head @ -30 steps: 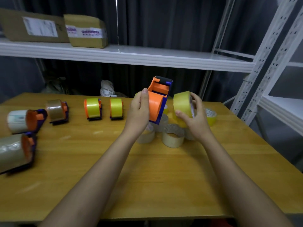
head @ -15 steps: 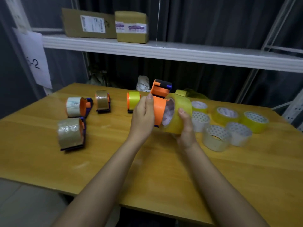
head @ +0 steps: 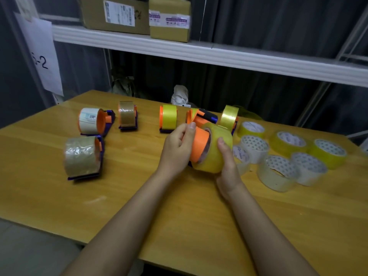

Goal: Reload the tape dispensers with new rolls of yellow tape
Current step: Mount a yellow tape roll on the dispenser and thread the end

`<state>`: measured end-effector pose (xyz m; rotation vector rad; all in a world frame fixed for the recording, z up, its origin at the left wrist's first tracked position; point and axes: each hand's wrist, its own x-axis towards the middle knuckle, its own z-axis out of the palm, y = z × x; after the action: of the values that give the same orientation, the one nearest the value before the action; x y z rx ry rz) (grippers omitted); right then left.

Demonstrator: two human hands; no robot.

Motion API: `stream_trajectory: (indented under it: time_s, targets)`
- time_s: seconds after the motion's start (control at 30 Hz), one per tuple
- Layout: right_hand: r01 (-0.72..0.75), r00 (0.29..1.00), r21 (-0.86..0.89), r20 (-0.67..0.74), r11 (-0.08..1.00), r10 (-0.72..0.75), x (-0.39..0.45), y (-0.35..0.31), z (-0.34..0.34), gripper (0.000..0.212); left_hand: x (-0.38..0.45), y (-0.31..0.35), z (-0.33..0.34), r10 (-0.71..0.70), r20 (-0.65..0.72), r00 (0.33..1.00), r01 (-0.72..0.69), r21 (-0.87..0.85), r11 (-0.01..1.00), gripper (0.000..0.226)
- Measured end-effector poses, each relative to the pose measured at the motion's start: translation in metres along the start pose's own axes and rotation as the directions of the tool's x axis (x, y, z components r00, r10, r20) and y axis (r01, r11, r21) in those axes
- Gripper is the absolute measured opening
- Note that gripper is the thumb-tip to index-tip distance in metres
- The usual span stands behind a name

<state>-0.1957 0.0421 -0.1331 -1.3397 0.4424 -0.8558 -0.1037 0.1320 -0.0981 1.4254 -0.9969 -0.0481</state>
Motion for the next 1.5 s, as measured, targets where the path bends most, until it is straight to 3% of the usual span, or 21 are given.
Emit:
stream_trajectory:
  time_s: [0.2, 0.43, 0.57, 0.63, 0.8, 1.0, 1.23, 1.4, 1.5]
  targets:
    - [-0.082, 0.997, -0.058, 0.007, 0.995, 0.083, 0.007, 0.020, -0.002, 0.102, -0.006, -0.010, 0.004, -0.104, -0.035, 0.994, 0.102, -0.061, 0.993, 0.033]
    - [-0.004, 1.000, -0.198, 0.007, 0.980, 0.006, -0.003, 0.010, 0.007, 0.103, -0.007, -0.010, 0.006, -0.155, -0.015, 0.988, 0.153, -0.090, 0.984, 0.040]
    - [0.038, 0.999, -0.282, 0.027, 0.959, -0.032, -0.013, 0.002, 0.015, 0.079, -0.009, -0.012, 0.002, -0.221, 0.031, 0.975, 0.223, -0.132, 0.966, 0.043]
    - [0.064, 0.998, -0.322, 0.038, 0.945, -0.054, -0.017, -0.001, 0.015, 0.078, -0.011, -0.013, 0.002, -0.274, 0.055, 0.960, 0.279, -0.170, 0.945, 0.039]
    - [0.043, 0.997, -0.254, 0.070, 0.966, -0.026, -0.015, -0.002, 0.015, 0.089, -0.010, -0.008, 0.001, -0.406, 0.092, 0.909, 0.413, -0.315, 0.854, 0.028]
    - [0.058, 0.996, -0.219, 0.074, 0.974, -0.043, -0.019, 0.000, 0.019, 0.090, -0.015, -0.008, 0.001, -0.337, 0.055, 0.940, 0.339, -0.277, 0.899, 0.027]
    - [0.090, 0.996, -0.171, 0.024, 0.981, -0.087, -0.022, -0.005, 0.024, 0.067, -0.016, -0.006, 0.001, -0.286, 0.025, 0.958, 0.284, -0.231, 0.931, 0.029]
    - [-0.005, 1.000, 0.011, 0.029, 1.000, 0.004, -0.018, 0.001, 0.020, 0.087, -0.022, -0.006, 0.003, -0.118, 0.005, 0.993, 0.117, -0.141, 0.983, 0.030]
    - [-0.082, 0.996, 0.107, 0.052, 0.991, 0.076, -0.019, -0.009, 0.018, 0.069, -0.022, -0.010, 0.002, -0.041, 0.040, 0.998, 0.044, -0.057, 0.997, 0.031]
